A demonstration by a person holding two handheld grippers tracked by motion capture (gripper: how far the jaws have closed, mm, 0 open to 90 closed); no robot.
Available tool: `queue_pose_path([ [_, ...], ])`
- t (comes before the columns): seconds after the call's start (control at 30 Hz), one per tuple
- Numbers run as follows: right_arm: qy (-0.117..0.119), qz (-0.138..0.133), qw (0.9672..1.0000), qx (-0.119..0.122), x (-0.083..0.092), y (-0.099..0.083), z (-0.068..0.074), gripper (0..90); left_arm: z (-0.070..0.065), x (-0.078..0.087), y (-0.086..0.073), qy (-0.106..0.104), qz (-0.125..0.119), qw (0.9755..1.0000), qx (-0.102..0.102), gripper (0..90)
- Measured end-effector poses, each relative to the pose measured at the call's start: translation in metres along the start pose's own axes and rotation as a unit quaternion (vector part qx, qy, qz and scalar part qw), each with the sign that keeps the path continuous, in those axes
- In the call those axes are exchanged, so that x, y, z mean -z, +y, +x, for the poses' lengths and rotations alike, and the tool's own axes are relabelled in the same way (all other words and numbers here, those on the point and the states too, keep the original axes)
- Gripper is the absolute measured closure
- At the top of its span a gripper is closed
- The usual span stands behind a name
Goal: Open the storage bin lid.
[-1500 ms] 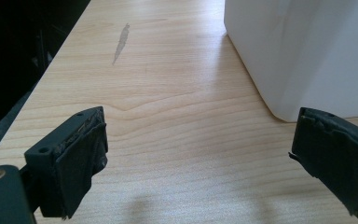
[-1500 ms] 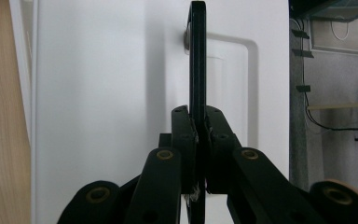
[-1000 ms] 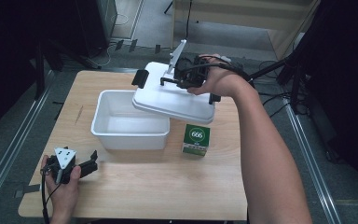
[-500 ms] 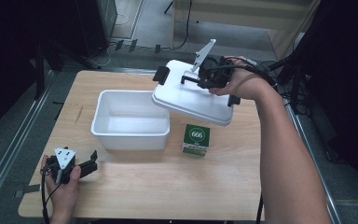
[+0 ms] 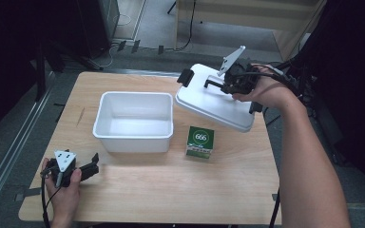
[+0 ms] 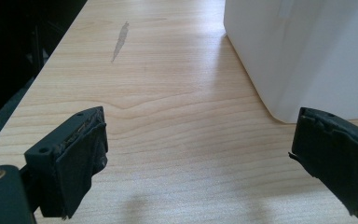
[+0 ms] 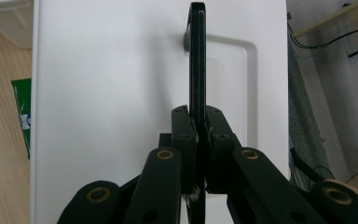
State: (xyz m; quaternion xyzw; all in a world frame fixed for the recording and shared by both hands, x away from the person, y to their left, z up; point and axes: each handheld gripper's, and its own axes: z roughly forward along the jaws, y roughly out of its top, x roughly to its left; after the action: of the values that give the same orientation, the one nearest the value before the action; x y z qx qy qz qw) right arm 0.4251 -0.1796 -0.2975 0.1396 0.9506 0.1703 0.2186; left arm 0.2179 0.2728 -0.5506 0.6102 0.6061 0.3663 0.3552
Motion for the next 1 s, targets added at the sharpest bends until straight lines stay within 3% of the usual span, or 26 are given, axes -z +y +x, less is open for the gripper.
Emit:
queue_pose_path([
  [0.53,-0.006,0.023,0.9985,-0.050,-0.027,-0.048,-0.008,85.5,0.000,0.001,0.000,0.000,0.000,1.0000,-0.002,4.1],
  [1.0,-0.003,0.052,0.9957,-0.076,-0.055,-0.073,-0.014,85.5,0.000,0.000,0.000,0.000,0.000,1.0000,-0.003,4.1],
])
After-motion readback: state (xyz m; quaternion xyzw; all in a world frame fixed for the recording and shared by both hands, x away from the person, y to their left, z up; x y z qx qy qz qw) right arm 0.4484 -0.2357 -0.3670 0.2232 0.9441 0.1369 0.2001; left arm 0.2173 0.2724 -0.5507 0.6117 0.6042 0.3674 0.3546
